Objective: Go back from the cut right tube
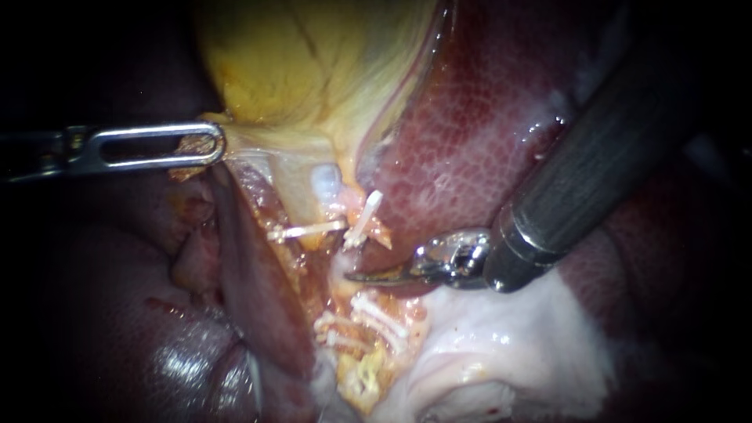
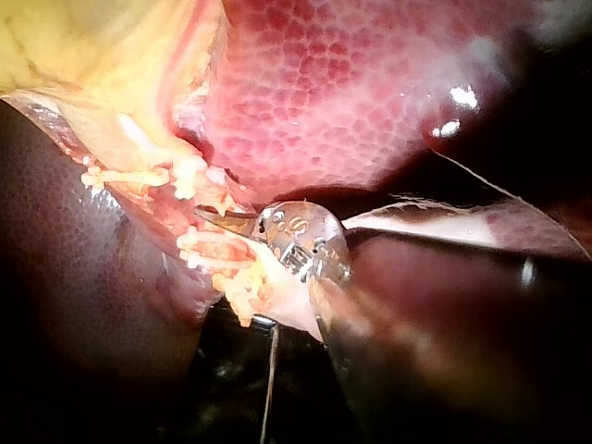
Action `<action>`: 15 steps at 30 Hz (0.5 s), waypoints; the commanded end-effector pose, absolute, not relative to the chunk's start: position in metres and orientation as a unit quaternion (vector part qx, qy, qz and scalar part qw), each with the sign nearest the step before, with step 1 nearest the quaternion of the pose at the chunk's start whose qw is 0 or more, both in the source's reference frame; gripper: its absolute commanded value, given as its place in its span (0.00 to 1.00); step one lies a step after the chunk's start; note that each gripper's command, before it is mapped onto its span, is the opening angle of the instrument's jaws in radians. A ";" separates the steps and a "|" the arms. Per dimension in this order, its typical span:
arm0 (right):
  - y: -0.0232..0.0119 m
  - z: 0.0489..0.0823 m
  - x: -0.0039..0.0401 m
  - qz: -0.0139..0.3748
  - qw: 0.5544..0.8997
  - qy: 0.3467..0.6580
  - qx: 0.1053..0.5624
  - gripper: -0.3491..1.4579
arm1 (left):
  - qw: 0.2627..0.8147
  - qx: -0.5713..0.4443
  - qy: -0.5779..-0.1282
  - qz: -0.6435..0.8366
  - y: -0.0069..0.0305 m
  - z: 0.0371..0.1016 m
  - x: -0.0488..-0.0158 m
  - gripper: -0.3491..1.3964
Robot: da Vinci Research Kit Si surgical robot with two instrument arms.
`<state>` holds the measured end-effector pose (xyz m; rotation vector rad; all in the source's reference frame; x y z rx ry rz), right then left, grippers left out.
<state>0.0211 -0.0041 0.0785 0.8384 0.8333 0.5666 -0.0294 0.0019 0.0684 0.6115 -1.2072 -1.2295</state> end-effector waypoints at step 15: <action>-0.0048 0.0778 0.0227 0.279 0.787 0.403 0.376 0.78 | 0.610 0.264 -0.523 -0.533 0.0018 0.0683 -0.0294 0.00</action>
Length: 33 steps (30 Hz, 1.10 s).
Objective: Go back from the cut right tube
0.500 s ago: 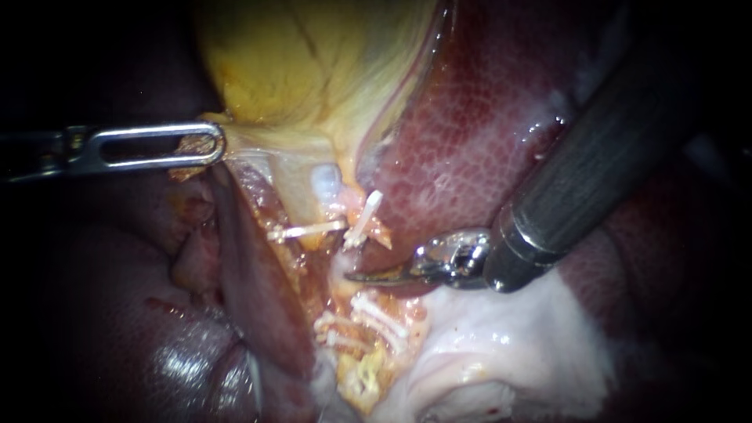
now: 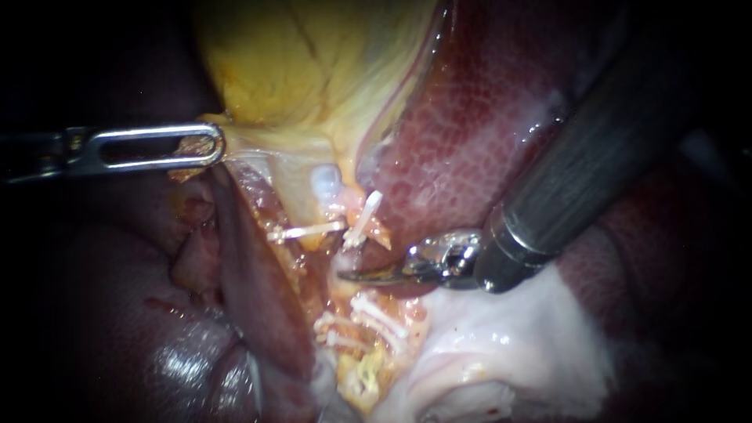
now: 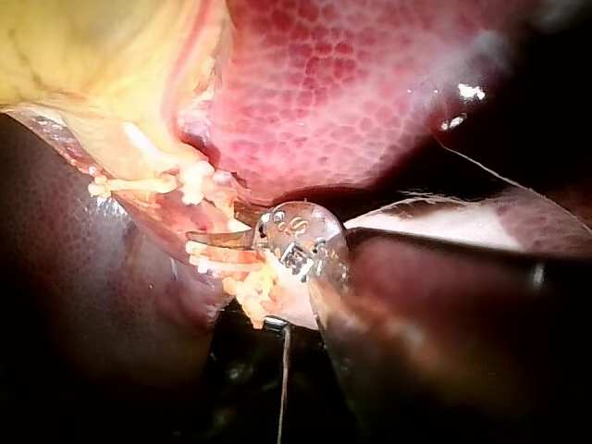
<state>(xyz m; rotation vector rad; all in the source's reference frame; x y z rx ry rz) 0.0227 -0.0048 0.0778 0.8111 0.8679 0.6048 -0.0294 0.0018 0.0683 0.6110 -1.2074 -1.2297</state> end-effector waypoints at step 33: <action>0.0028 0.0654 0.0123 0.187 0.838 0.471 0.201 0.98 | 0.612 0.258 -0.524 -0.533 0.0007 0.0696 -0.0308 0.00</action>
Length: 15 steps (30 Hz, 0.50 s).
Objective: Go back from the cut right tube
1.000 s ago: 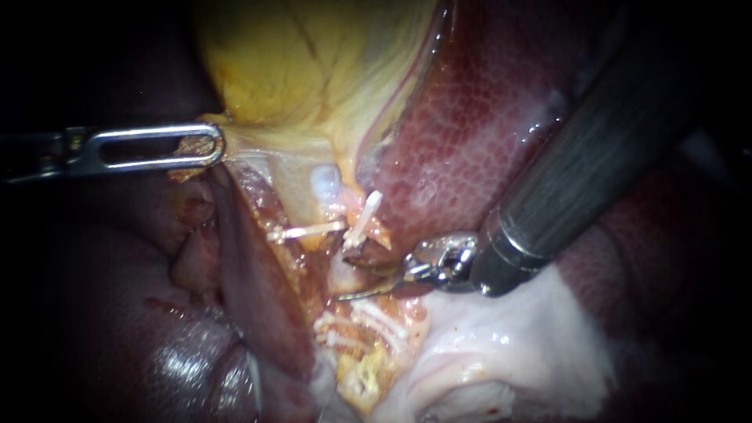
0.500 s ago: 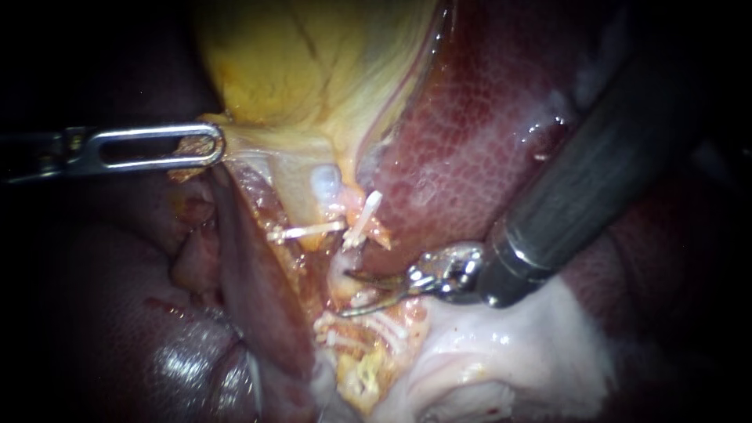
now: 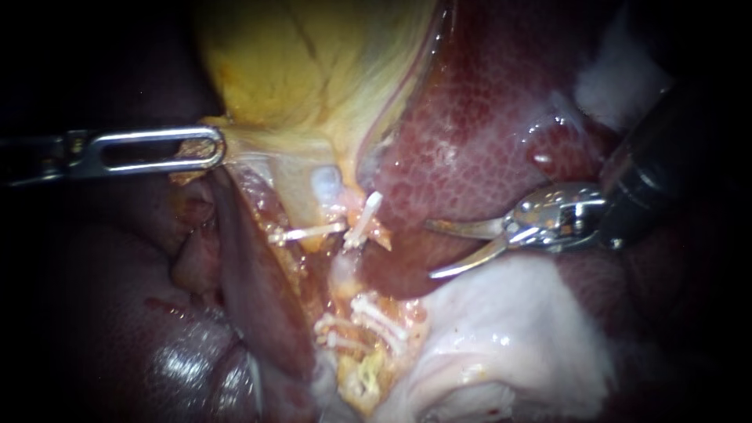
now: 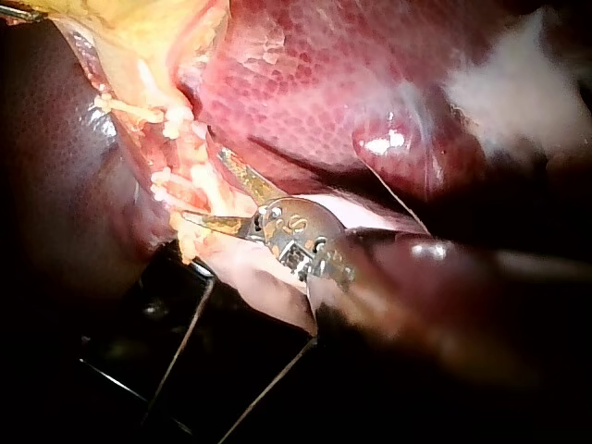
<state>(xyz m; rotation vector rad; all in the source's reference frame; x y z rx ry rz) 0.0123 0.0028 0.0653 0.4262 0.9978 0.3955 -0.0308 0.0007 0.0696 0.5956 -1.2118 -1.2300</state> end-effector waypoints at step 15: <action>0.0026 0.0647 0.0109 0.168 0.834 0.476 0.222 0.98 | 0.630 0.282 -0.511 -0.512 -0.0024 0.0754 -0.0399 0.00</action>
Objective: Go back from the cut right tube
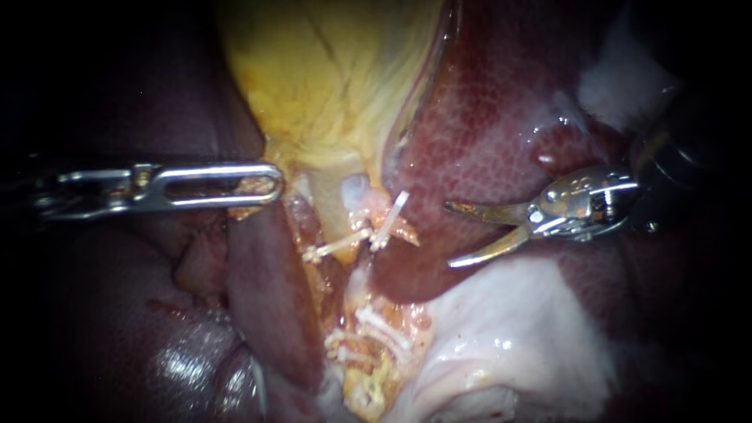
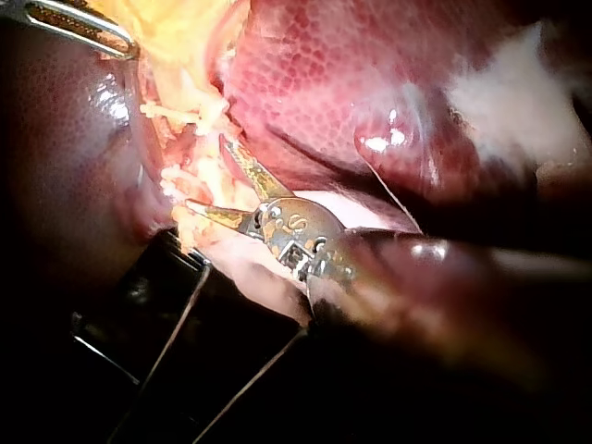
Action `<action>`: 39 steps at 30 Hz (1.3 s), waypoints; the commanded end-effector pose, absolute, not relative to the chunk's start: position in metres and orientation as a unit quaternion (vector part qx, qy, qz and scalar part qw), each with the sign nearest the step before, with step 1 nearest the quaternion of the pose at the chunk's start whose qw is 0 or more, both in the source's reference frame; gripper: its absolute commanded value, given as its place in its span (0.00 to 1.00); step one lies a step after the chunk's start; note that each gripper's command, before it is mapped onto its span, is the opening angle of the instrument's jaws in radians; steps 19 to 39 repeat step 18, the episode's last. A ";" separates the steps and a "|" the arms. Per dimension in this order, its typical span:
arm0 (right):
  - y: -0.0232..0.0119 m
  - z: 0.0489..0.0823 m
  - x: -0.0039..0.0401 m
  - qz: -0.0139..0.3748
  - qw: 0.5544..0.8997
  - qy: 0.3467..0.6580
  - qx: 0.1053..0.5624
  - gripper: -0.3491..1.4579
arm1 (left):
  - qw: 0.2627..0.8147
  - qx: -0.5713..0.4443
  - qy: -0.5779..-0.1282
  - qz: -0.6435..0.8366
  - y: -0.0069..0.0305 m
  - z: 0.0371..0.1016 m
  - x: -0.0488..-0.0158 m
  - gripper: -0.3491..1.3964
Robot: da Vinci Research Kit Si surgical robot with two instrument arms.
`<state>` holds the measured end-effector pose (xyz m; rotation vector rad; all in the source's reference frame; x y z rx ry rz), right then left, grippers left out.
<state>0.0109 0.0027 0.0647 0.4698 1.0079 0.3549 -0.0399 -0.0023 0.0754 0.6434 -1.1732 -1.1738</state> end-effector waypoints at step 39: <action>0.0026 0.0644 0.0107 0.166 0.834 0.476 0.224 0.98 | 0.630 0.287 -0.508 -0.512 -0.0027 0.0757 -0.0404 0.00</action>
